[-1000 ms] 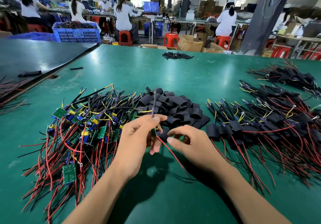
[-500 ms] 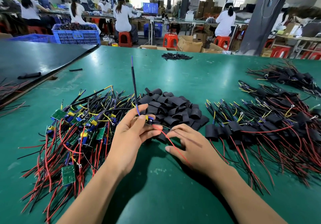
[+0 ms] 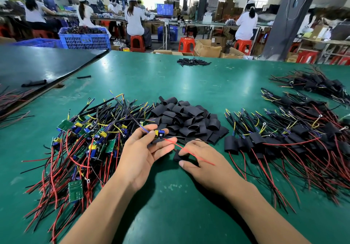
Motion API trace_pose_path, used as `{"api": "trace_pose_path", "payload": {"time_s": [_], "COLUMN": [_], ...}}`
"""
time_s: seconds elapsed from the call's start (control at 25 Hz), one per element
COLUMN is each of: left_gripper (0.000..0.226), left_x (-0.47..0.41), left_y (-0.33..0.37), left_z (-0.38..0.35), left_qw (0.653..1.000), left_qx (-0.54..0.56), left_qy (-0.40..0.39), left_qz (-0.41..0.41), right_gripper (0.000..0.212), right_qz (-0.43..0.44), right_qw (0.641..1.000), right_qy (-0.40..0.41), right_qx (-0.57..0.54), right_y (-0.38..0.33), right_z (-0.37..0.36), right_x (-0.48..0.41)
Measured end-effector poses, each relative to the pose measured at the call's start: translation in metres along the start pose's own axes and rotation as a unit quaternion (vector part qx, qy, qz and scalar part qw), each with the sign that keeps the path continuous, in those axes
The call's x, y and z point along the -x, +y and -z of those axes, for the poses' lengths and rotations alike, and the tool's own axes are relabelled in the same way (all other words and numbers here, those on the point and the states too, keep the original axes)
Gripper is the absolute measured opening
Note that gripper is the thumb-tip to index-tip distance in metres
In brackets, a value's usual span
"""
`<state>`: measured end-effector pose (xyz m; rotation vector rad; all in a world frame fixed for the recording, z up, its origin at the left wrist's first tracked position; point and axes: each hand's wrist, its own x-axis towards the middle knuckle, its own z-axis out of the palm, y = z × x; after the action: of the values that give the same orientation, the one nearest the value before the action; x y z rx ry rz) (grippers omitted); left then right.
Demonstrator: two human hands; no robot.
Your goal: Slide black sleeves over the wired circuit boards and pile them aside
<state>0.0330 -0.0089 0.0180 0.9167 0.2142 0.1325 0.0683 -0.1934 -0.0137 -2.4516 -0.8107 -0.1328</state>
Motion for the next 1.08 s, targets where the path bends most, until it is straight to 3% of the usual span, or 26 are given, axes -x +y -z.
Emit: {"api": "trace_pose_path", "payload": {"time_s": [0.2, 0.36, 0.52, 0.64, 0.8, 0.96, 1.08], "left_gripper": [0.012, 0.016, 0.024, 0.029, 0.027, 0.025, 0.024], "left_x": [-0.002, -0.002, -0.004, -0.005, -0.004, -0.004, -0.004], "left_y": [0.0, -0.004, -0.005, -0.003, -0.002, -0.002, -0.001], "left_z": [0.0, 0.001, 0.003, 0.004, 0.004, 0.004, 0.004], "left_qw": [1.0, 1.0, 0.999, 0.999, 0.999, 0.999, 0.999], "left_qx": [0.013, 0.019, 0.022, 0.025, 0.033, 0.039, 0.034], "left_qy": [-0.01, -0.015, -0.035, -0.046, -0.035, -0.025, -0.018], "left_qz": [-0.006, -0.001, -0.004, -0.002, 0.005, 0.014, 0.02], "right_gripper": [0.053, 0.04, 0.022, 0.018, 0.018, 0.032, 0.03], "right_qz": [-0.059, -0.085, -0.101, -0.128, -0.12, -0.133, -0.135], "right_qw": [0.998, 0.995, 0.979, 0.963, 0.984, 0.98, 0.978], "right_qy": [0.008, 0.031, 0.142, 0.175, 0.087, 0.033, 0.008], "right_qx": [-0.019, -0.034, -0.104, -0.158, -0.096, -0.141, -0.156], "right_y": [0.002, 0.003, 0.001, 0.003, 0.002, 0.001, 0.0], "right_z": [0.005, 0.007, 0.009, 0.015, 0.017, 0.017, 0.02], "right_x": [-0.002, -0.003, -0.004, -0.004, -0.003, -0.002, -0.002]}}
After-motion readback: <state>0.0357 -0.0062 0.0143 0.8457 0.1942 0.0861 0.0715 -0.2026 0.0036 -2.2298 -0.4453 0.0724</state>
